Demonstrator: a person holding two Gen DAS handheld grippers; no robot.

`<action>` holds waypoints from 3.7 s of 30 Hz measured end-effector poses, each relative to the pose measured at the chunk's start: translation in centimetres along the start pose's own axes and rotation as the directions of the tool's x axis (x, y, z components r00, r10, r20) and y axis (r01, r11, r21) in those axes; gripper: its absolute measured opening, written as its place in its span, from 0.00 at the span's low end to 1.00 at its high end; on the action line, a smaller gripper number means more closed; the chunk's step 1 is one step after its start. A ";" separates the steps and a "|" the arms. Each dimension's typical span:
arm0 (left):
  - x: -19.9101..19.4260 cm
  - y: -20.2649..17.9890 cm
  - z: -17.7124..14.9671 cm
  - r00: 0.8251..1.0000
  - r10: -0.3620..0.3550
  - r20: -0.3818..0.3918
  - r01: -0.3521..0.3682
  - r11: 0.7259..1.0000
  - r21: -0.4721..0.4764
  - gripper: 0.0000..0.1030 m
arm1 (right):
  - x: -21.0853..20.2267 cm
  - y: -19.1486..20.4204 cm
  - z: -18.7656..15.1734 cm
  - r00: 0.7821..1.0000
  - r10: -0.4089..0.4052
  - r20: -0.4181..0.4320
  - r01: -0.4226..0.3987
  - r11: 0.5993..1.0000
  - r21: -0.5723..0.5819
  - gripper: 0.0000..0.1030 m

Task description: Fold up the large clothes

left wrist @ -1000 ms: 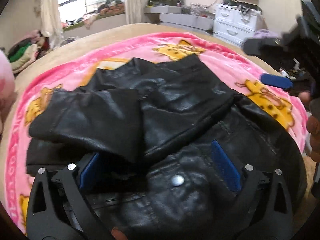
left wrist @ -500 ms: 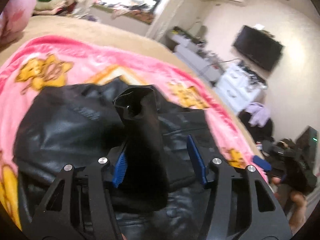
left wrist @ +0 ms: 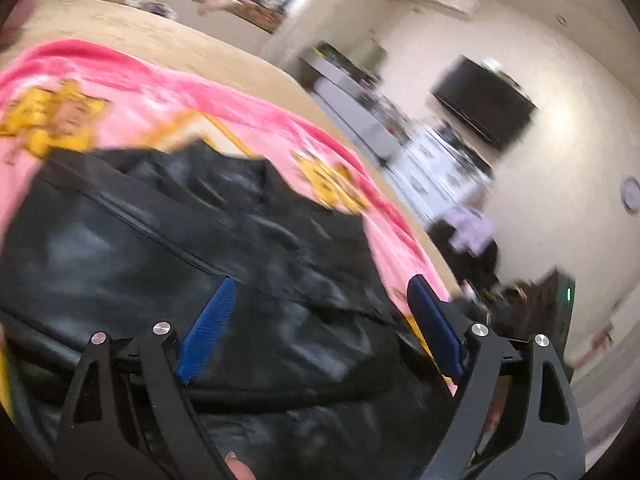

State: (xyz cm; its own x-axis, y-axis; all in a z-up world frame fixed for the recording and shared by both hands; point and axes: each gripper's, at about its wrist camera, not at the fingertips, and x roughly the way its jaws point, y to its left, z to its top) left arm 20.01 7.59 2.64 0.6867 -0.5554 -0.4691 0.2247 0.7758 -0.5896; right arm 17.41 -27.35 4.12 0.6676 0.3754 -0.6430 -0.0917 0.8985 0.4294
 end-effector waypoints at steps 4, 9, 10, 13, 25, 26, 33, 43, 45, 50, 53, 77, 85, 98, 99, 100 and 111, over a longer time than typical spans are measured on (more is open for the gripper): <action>-1.9 3.3 2.1 0.967 0.249 0.051 -0.248 0.968 -0.036 0.80 | 3.1 0.1 -0.6 0.997 0.026 -0.069 -0.026 1.000 0.007 0.91; -3.7 7.7 3.4 0.923 0.381 0.044 -0.372 0.918 -0.137 0.80 | 6.4 -0.6 -0.9 0.988 0.067 -0.138 -0.055 0.995 0.086 0.52; -4.0 8.2 3.5 0.919 0.392 0.048 -0.381 0.912 -0.150 0.80 | 6.6 -0.4 -0.9 0.988 0.078 -0.135 -0.067 0.994 0.087 0.46; -4.7 8.8 3.7 0.911 0.408 0.055 -0.394 0.903 -0.170 0.72 | 6.0 1.1 -0.2 0.990 0.106 -0.094 -0.107 0.994 0.001 0.20; -1.3 7.5 2.7 0.905 0.426 0.003 -0.425 0.904 -0.057 0.40 | 1.7 8.2 5.0 0.994 0.004 0.108 0.050 0.869 -0.493 0.13; -0.6 7.5 2.4 0.903 0.429 -0.016 -0.429 0.902 -0.048 0.39 | 2.0 8.2 5.1 0.994 -0.013 0.110 0.068 0.857 -0.510 0.13; 3.7 7.8 0.0 0.838 0.526 -0.146 -0.519 0.851 0.084 0.38 | 4.9 8.0 4.5 0.986 -0.124 0.113 0.166 0.800 -0.577 0.13; 3.6 7.7 -0.2 0.835 0.531 -0.146 -0.522 0.847 0.099 0.38 | 8.7 5.3 3.8 0.961 -0.274 0.035 0.253 0.819 -0.515 0.27; 3.6 7.7 -0.2 0.834 0.532 -0.146 -0.522 0.847 0.100 0.38 | 8.3 4.9 3.7 0.964 -0.263 0.029 0.246 0.851 -0.464 0.39; 3.8 7.5 -0.3 0.825 0.547 -0.141 -0.535 0.837 0.117 0.38 | 6.3 5.1 3.4 0.963 -0.231 0.141 0.266 0.902 -0.341 0.68; 3.8 7.4 -0.3 0.824 0.549 -0.141 -0.536 0.836 0.119 0.38 | 7.3 6.9 3.1 0.974 -0.192 0.124 0.226 0.892 -0.391 0.67; 1.1 5.0 1.6 0.904 0.428 -0.009 -0.426 0.901 0.086 0.37 | 11.3 8.0 1.4 0.993 -0.073 -0.096 0.026 0.907 -0.421 0.63; 5.1 4.3 -0.9 0.875 0.439 -0.203 -0.415 0.897 0.153 0.26 | 7.8 7.3 -0.2 0.996 -0.017 -0.085 -0.018 0.918 -0.397 0.63; 5.1 5.6 -1.4 0.884 0.403 -0.237 -0.389 0.915 0.106 0.26 | 12.9 6.5 -3.3 0.959 -0.169 -0.227 0.057 0.901 -0.429 0.58; 5.2 5.5 -1.4 0.882 0.407 -0.239 -0.391 0.913 0.111 0.26 | 13.0 6.4 -3.5 0.961 -0.167 -0.221 0.060 0.903 -0.425 0.58; 5.1 5.4 -1.4 0.881 0.408 -0.239 -0.392 0.913 0.113 0.26 | 12.9 6.5 -3.5 0.961 -0.169 -0.219 0.061 0.901 -0.429 0.58; 3.6 4.1 -0.8 0.898 0.392 -0.201 -0.379 0.920 0.103 0.48 | 7.8 6.9 -2.3 0.992 -0.046 -0.120 0.000 0.934 -0.358 0.67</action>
State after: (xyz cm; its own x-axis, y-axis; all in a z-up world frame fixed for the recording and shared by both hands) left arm 22.84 8.54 -1.94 0.5652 -0.2546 -0.7847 0.0180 0.9548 -0.2968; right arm 20.32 -17.69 0.62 0.5774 0.3583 -0.7336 -0.3503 0.9204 0.1738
